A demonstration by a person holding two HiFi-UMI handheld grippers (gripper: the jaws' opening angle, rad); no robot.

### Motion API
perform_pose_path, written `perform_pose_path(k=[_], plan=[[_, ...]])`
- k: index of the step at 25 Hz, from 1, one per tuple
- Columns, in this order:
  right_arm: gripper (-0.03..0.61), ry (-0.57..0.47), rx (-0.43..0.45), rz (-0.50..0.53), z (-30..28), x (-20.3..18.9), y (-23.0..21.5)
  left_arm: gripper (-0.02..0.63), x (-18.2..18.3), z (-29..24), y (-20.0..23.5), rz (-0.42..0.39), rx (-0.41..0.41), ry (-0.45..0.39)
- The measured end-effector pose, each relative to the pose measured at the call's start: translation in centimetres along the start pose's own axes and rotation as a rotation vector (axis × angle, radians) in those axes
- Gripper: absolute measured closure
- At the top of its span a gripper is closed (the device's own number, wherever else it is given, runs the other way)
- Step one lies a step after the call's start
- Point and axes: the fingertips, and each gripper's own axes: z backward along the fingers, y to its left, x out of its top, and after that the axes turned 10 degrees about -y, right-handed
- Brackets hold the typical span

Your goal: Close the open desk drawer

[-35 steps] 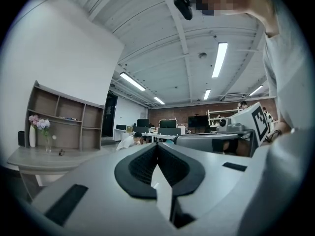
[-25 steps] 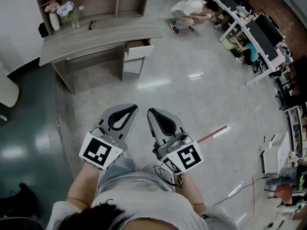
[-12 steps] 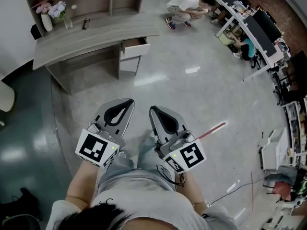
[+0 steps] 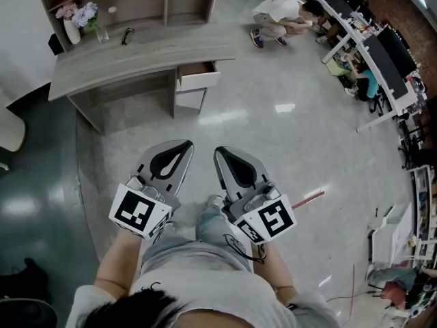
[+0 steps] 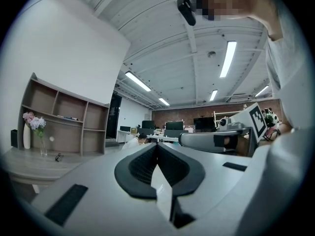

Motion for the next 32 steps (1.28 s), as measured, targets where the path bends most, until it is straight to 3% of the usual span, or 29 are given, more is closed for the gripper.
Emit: perform_pose_path(k=[20, 32], plan=[[0.571, 0.012, 0.214, -0.067, -0.9, -1.0, -15.1, 0.603, -2.8, -14.4, -0.5, -0.061, 0.2, -0.005], [0.571, -0.002, 0.227, -0.106, -1.5, -1.6, -19.0, 0.603, -4.0, -17.9, -0.3, -0.074, 0.233, 0.027]])
